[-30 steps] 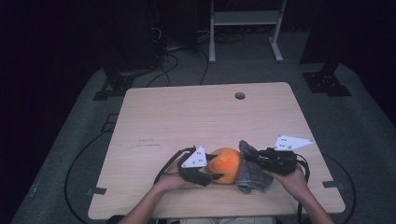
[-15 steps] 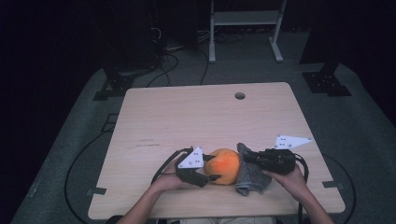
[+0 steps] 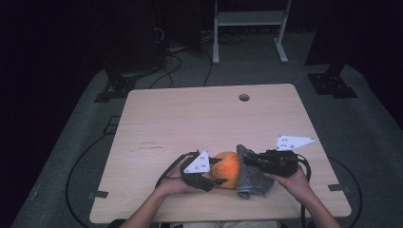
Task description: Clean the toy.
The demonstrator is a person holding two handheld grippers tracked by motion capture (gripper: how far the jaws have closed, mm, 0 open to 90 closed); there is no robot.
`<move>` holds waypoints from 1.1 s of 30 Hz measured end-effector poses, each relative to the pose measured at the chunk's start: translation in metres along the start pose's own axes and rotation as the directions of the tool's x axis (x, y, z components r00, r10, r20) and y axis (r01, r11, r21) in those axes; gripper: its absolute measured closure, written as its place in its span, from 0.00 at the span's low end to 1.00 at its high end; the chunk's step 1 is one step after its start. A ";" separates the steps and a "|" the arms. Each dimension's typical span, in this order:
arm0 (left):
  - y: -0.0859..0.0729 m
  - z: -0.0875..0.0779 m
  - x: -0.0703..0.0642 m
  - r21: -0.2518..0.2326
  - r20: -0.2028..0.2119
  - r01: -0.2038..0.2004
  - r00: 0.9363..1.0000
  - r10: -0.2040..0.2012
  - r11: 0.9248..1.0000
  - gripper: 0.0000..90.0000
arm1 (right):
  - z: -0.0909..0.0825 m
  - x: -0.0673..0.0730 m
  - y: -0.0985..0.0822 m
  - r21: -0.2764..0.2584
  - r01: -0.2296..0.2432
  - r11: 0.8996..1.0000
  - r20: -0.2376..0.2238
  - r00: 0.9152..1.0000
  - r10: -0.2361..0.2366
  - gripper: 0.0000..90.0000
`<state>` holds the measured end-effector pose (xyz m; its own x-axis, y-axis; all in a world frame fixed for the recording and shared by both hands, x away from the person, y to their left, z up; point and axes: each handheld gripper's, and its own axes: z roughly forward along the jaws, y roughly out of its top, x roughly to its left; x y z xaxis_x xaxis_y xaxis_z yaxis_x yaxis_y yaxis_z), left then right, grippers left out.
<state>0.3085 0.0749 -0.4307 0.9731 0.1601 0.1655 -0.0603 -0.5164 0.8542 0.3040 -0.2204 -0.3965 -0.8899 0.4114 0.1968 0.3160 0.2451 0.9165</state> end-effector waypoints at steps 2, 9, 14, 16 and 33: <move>-0.001 -0.001 0.000 0.000 0.000 0.008 1.000 -0.008 1.000 0.40 | 0.004 -0.001 -0.001 0.021 0.001 1.000 0.001 1.000 -0.001 0.90; 0.001 -0.001 0.005 -0.010 -0.011 0.032 0.999 -0.032 0.999 0.42 | -0.004 -0.007 -0.006 0.044 -0.022 0.999 0.058 0.998 0.020 0.91; 0.010 0.003 0.002 -0.007 -0.030 0.038 0.999 -0.038 0.999 0.45 | -0.002 0.002 0.005 -0.033 -0.036 0.999 -0.001 0.999 0.036 0.91; 0.009 0.004 0.003 -0.009 -0.036 0.044 0.998 -0.045 0.999 0.45 | 0.006 0.006 0.008 -0.014 -0.013 1.000 -0.004 1.000 0.013 0.91; 0.006 0.004 0.016 -0.046 -0.058 0.201 0.977 -0.203 0.979 0.46 | 0.016 0.011 0.006 0.001 0.026 1.000 0.057 0.998 -0.026 0.91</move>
<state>0.3249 0.0710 -0.4252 0.9506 0.3100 0.0164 0.1264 -0.4347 0.8916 0.3014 -0.2007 -0.3948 -0.8779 0.4540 0.1524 0.2929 0.2572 0.9209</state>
